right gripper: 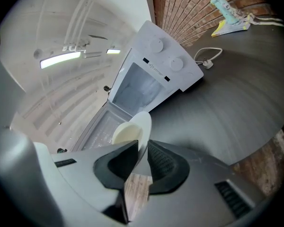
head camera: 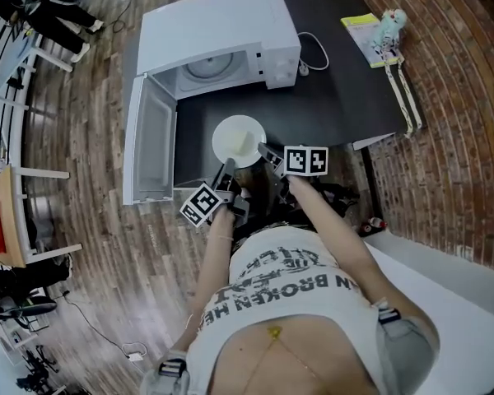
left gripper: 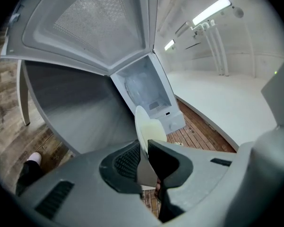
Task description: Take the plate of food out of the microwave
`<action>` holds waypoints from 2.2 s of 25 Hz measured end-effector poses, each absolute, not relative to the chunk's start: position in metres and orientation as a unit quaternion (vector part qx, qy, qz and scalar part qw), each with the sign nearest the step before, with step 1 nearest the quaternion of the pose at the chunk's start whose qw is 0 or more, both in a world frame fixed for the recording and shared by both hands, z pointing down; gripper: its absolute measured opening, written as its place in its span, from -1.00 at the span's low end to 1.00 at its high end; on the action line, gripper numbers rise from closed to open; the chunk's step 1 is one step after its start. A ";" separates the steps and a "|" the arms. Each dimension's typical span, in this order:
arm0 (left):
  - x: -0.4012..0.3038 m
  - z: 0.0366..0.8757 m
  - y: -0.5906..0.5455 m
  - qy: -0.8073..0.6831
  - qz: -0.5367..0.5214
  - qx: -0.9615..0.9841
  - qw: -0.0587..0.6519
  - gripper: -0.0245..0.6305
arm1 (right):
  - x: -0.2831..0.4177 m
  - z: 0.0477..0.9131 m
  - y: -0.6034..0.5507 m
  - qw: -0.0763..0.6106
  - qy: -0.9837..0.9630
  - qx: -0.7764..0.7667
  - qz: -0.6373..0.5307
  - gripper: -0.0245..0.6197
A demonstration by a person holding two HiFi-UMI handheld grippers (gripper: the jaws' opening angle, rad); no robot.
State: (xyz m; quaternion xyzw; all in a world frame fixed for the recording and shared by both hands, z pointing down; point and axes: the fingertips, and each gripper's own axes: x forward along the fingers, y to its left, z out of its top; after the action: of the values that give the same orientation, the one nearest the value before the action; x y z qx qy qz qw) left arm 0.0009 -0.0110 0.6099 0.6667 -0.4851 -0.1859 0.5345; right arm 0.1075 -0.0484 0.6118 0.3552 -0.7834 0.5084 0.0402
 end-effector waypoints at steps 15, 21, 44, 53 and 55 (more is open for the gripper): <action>0.022 0.617 0.009 -0.496 -0.211 0.649 0.536 -0.78 | 0.129 0.622 -0.032 0.047 -0.781 0.341 0.522 -0.74; 0.024 0.619 0.010 -0.498 -0.212 0.647 0.537 -0.78 | 0.132 0.625 -0.029 0.046 -0.778 0.341 0.525 -0.74; 0.029 0.622 0.017 -0.502 -0.203 0.644 0.540 -0.79 | 0.136 0.629 -0.023 0.044 -0.774 0.339 0.533 -0.75; 0.029 0.619 0.017 -0.503 -0.205 0.645 0.538 -0.79 | 0.136 0.627 -0.023 0.044 -0.776 0.336 0.533 -0.75; 0.029 0.619 0.017 -0.503 -0.204 0.645 0.538 -0.79 | 0.135 0.628 -0.024 0.044 -0.775 0.335 0.533 -0.75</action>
State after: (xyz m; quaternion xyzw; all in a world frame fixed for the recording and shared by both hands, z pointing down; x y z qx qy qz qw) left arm 0.0286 0.0168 0.6195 0.6451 -0.5031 -0.2037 0.5378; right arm 0.1353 -0.0245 0.6279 0.3355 -0.7754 0.5331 0.0437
